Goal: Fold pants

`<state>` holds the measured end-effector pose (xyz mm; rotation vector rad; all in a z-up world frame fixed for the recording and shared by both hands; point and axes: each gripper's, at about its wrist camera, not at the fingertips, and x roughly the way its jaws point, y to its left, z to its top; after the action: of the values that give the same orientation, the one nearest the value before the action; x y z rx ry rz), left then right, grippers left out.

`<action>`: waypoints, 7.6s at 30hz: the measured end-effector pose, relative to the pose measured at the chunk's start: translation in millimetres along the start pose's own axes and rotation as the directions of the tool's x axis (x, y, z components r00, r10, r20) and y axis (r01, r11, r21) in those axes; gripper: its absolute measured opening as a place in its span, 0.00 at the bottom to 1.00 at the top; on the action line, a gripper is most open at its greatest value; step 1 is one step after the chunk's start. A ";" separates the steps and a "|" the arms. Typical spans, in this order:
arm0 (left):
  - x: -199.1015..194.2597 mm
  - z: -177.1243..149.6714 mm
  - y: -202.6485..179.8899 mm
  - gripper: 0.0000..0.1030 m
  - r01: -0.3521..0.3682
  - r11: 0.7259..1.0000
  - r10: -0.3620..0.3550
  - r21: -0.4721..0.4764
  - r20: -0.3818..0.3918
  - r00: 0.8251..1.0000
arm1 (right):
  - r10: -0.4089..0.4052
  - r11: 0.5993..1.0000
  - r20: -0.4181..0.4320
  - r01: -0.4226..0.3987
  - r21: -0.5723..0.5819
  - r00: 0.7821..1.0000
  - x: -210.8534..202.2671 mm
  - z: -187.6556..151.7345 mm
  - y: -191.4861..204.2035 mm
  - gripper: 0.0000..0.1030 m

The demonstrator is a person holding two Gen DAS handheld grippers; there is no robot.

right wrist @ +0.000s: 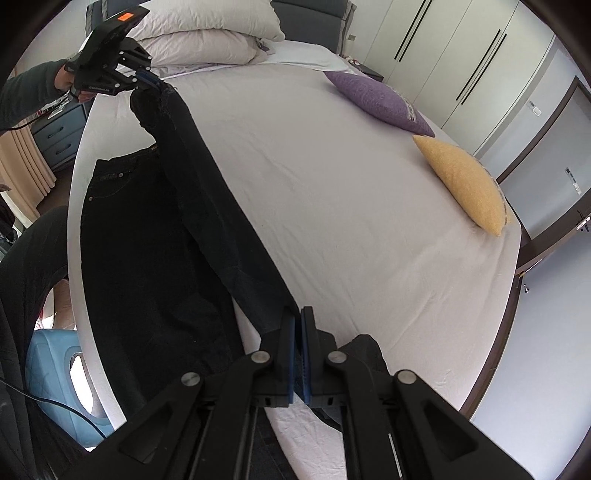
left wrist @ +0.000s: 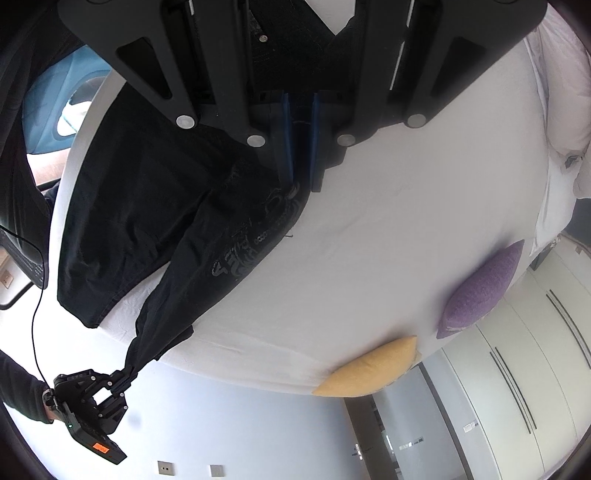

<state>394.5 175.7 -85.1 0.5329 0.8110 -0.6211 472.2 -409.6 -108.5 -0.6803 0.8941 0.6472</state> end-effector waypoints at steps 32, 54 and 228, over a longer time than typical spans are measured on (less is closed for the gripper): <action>63.4 -103.0 -156.9 0.06 0.140 0.990 -0.138 0.008 -0.113 0.984 | -0.012 0.978 0.004 0.011 0.207 1.000 12.6 -121.7 140.3 0.04; 102.8 -149.8 -183.3 0.06 0.166 0.984 -0.146 0.061 -0.246 0.958 | 0.004 0.983 -0.069 0.009 0.185 0.998 41.1 -148.2 174.3 0.05; 243.6 25.7 -258.5 0.12 0.279 0.917 -0.311 -0.286 -0.074 0.947 | -0.332 -0.137 0.125 -0.179 0.974 0.935 -87.6 -352.6 54.8 0.29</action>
<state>359.9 -95.0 -314.0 0.1955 1.0833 -0.7461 223.4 -661.3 -207.1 0.8993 0.7125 -0.2459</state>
